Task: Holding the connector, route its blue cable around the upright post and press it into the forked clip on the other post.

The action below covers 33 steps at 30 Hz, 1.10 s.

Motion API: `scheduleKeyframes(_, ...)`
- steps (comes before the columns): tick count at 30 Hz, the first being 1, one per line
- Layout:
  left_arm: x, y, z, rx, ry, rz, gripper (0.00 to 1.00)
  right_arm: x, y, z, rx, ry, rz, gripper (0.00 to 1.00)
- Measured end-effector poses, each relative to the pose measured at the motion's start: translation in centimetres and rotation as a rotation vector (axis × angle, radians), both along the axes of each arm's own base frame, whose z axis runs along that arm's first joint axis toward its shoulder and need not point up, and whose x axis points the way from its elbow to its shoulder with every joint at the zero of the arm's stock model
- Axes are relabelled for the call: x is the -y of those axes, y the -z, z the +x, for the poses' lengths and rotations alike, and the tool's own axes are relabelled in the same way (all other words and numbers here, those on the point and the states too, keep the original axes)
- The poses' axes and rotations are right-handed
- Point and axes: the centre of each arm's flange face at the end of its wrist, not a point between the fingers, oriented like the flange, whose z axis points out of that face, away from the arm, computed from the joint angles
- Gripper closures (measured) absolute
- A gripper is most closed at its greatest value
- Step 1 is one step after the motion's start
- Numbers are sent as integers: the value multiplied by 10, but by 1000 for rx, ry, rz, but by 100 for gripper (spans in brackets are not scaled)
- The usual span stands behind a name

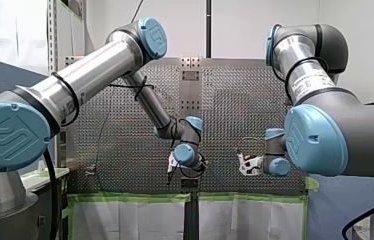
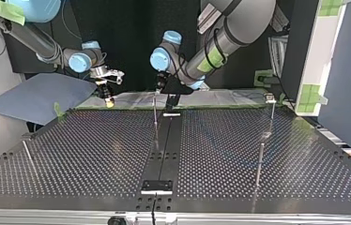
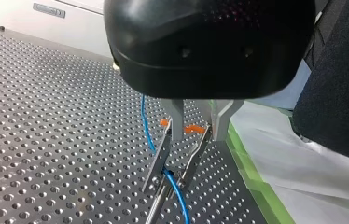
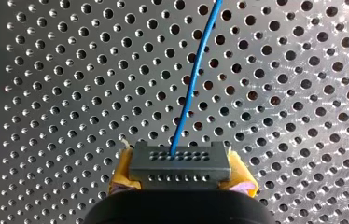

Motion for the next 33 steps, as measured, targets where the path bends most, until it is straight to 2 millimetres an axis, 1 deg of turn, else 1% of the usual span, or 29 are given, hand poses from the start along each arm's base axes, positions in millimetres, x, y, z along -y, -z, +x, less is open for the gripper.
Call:
scheduleKeyframes(4, 1, -3, -3, 6, -7, 5, 0, 0, 0, 0, -1, 0, 1, 100)
scheduleKeyframes(8, 0, -16, -13, 33, -22, -4, 0, -1, 1, 0, -3, 0, 8, 100)
scheduleKeyframes(16, -3, -43, -29, 81, -47, -75, 0, -2, 1, 0, -4, -1, 13, 100)
scheduleKeyframes(25, -13, -72, -42, 122, -69, -187, 0, -2, 1, 0, -4, -4, 14, 100)
scheduleKeyframes(33, -33, -96, -47, 173, -134, -266, 0, -2, 1, 0, -3, -9, 14, 100)
